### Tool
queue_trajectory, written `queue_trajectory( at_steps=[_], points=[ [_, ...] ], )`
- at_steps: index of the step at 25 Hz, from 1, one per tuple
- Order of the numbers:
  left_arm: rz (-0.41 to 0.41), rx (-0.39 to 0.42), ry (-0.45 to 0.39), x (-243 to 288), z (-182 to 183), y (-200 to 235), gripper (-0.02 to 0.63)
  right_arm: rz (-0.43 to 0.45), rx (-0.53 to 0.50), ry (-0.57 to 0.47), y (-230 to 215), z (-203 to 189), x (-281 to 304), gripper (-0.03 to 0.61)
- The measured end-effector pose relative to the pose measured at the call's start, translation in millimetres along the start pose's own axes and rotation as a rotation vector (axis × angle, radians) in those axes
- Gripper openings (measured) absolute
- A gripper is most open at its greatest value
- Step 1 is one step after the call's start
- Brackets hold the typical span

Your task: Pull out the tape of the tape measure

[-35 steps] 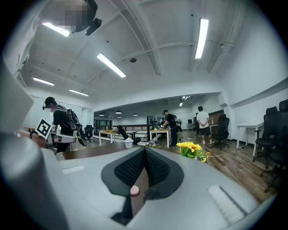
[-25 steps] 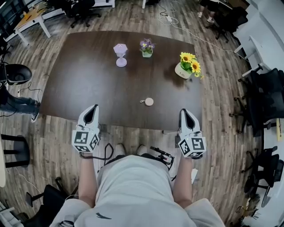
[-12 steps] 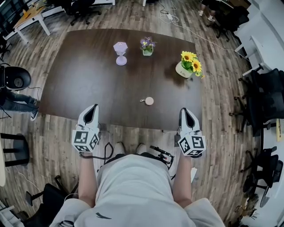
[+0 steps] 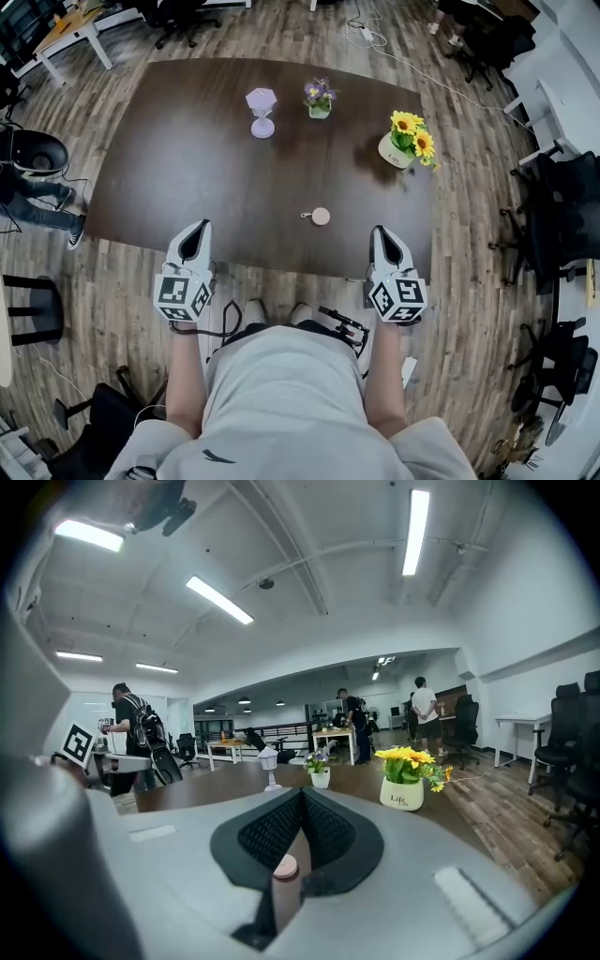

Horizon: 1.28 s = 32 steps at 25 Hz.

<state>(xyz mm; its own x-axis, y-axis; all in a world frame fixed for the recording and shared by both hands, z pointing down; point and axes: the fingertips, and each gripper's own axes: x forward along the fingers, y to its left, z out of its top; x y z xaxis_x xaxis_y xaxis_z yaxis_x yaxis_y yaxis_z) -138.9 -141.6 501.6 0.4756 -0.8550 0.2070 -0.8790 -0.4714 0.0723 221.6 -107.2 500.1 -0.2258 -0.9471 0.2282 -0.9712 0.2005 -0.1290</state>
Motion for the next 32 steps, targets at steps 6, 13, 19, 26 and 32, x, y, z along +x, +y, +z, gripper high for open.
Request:
queue_trajectory(
  at_steps=[6,13,19,26,32],
  points=[
    [0.005,0.007,0.004,-0.7,1.6,0.9,0.006,0.036,-0.016,0.127,6.5,-38.0,34.0,0.039],
    [0.011,0.013,0.016,-4.2,-2.0,-1.0,0.006,0.127,-0.049,0.348,20.9,-108.2,93.3,0.214],
    [0.033,0.016,0.028,-11.0,-5.9,1.8,0.006,0.201,-0.169,0.559,33.7,-179.9,129.1,0.305],
    [0.079,0.015,0.037,-27.5,-7.5,13.8,0.006,0.223,-0.198,0.627,41.9,-200.2,153.1,0.310],
    [0.103,0.005,0.049,-37.5,-13.4,19.3,0.006,0.220,-0.197,0.631,40.4,-197.7,157.8,0.281]
  ],
)
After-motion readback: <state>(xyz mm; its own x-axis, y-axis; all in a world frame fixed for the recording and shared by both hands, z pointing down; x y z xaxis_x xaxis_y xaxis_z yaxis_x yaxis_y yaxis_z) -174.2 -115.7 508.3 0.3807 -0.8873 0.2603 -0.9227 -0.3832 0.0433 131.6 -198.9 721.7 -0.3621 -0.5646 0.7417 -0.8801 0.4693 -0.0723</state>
